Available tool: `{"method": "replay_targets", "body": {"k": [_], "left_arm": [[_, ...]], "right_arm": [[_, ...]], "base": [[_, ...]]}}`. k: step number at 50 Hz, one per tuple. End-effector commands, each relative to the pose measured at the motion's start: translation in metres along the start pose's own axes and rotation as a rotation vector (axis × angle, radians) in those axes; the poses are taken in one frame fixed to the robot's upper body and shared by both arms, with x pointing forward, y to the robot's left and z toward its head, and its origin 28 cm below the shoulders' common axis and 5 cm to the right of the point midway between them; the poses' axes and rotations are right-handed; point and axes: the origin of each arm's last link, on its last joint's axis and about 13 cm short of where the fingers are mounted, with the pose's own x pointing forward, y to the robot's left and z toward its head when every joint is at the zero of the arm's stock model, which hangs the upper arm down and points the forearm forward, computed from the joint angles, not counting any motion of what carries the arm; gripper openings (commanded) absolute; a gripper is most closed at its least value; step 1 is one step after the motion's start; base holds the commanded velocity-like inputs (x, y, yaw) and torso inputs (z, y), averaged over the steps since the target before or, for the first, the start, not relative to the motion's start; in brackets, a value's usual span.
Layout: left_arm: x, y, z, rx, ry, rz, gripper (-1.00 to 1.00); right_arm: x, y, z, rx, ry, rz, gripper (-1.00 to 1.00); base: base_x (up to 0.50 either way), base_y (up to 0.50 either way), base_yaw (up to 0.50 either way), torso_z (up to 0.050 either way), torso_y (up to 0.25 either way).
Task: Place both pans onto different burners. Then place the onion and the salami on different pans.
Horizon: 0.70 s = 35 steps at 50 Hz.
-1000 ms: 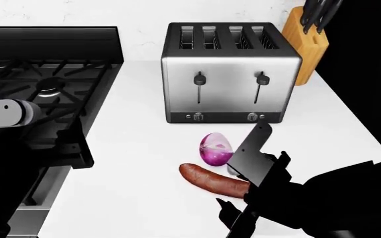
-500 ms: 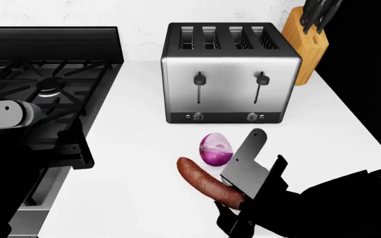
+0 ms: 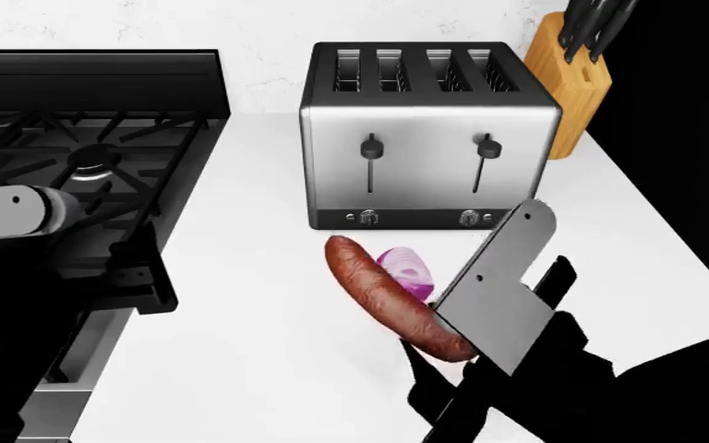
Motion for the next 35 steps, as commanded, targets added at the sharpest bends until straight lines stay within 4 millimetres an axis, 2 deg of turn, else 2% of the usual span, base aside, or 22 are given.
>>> {"method": "replay_targets", "body": {"k": [1, 7, 13, 25, 29, 35], "left_arm": [[0.004, -0.001, -0.001, 0.009, 0.008, -0.003, 1.00], [0.011, -0.005, 0.002, 0.036, 0.028, -0.025, 1.00], [0.024, -0.016, -0.003, 0.095, 0.058, -0.068, 1.00], [0.047, -0.043, -0.009, 0.180, 0.127, -0.189, 1.00], [0.050, -0.053, -0.005, 0.208, 0.146, -0.228, 1.00], [0.055, -0.066, -0.010, 0.249, 0.173, -0.281, 1.00]], "right_arm": [[-0.028, 0.000, 0.008, 0.058, -0.101, -0.163, -1.00], [-0.039, -0.003, 0.007, 0.142, -0.159, -0.292, -1.00], [-0.042, -0.013, 0.004, 0.246, -0.175, -0.445, -1.00], [-0.042, -0.019, -0.002, 0.299, -0.178, -0.520, -1.00], [-0.041, -0.020, -0.003, 0.310, -0.176, -0.530, -1.00], [-0.038, -0.022, -0.002, 0.326, -0.176, -0.542, -1.00]], "base": [[0.00, 0.00, 0.00, 0.000, 0.000], [0.00, 0.00, 0.00, 0.000, 0.000], [0.00, 0.00, 0.00, 0.000, 0.000], [0.00, 0.00, 0.00, 0.000, 0.000], [0.00, 0.00, 0.00, 0.000, 0.000], [0.00, 0.00, 0.00, 0.000, 0.000]]}}
